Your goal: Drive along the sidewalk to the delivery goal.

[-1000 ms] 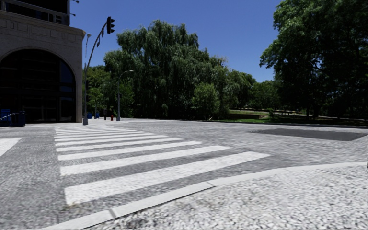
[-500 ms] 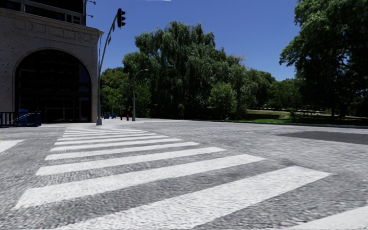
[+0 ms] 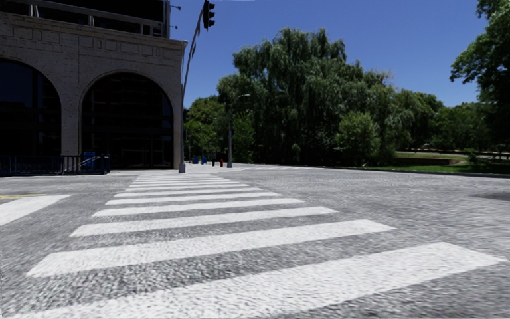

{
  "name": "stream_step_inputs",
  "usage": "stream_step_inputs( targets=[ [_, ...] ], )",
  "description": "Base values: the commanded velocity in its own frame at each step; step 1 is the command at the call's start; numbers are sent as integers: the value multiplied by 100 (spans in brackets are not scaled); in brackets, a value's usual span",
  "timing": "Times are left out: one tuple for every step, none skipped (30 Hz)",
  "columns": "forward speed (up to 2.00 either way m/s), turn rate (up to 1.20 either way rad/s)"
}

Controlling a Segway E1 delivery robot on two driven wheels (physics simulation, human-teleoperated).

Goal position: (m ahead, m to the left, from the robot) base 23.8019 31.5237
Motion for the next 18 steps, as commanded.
stream_step_inputs(
  targets=[
    [200,47],
    [200,47],
    [200,47],
    [200,47],
    [200,47],
    [200,47],
    [200,47],
    [200,47],
    [200,47],
    [200,47],
    [200,47],
    [200,47],
    [200,47],
    [200,47],
    [200,47],
    [200,47],
    [200,47],
    [200,47]
  ],
)
